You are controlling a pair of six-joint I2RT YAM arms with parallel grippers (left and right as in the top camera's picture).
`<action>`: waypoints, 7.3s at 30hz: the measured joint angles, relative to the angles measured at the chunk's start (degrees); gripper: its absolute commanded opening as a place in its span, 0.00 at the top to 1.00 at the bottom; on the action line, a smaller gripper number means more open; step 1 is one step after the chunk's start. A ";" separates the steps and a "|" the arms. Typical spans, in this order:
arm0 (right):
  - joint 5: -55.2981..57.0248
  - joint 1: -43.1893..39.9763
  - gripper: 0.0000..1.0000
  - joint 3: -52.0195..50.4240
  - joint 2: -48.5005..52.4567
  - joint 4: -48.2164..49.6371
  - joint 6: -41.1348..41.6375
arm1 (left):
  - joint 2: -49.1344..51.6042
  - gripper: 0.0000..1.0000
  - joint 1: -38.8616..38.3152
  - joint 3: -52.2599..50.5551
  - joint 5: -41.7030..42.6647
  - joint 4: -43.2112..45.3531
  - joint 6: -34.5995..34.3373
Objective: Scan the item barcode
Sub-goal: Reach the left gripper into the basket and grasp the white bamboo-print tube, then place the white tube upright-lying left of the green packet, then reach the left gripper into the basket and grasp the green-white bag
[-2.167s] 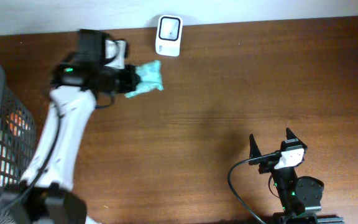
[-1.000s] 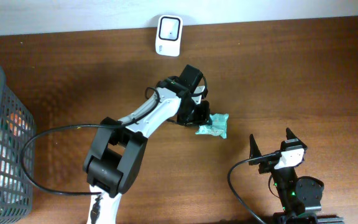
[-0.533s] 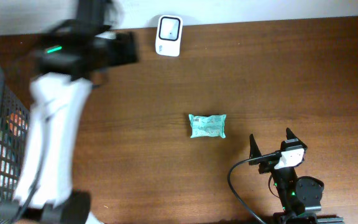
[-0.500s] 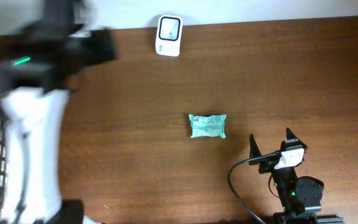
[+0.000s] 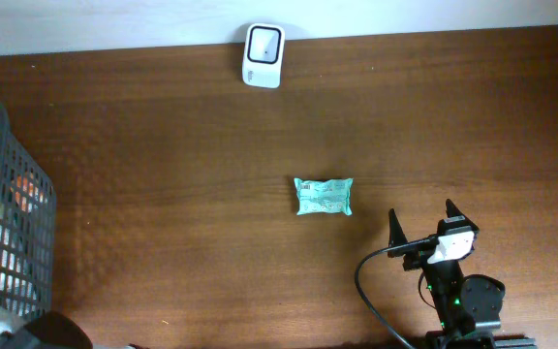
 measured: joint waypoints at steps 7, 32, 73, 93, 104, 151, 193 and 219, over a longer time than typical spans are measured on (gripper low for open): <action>0.00 0.00 0.02 0.00 0.00 0.02 0.02 | 1.68 0.25 1.01 -25.35 3.50 13.33 10.73; 0.00 0.00 0.02 0.00 0.00 0.02 0.02 | 18.97 0.54 4.17 -33.29 6.25 27.69 32.39; 0.00 0.00 0.02 0.00 0.00 0.00 0.00 | -5.55 0.77 -10.75 5.31 5.97 1.42 11.04; -0.02 0.00 0.02 0.00 0.02 0.00 0.00 | 10.27 0.23 10.36 -28.74 6.10 18.38 5.79; 0.00 0.00 0.02 0.00 0.00 0.00 0.00 | 15.72 0.34 10.29 -37.35 11.82 31.80 5.77; 0.00 0.00 0.02 0.00 0.00 0.00 -0.02 | 10.45 0.80 -58.64 -41.27 22.36 30.34 3.54; 0.00 0.00 0.02 0.00 0.00 0.02 0.00 | -7.96 0.03 1.38 -15.82 4.07 3.87 1.03; -0.02 0.00 0.02 0.00 0.00 0.02 0.02 | 18.05 0.16 2.75 -33.73 3.43 26.51 27.91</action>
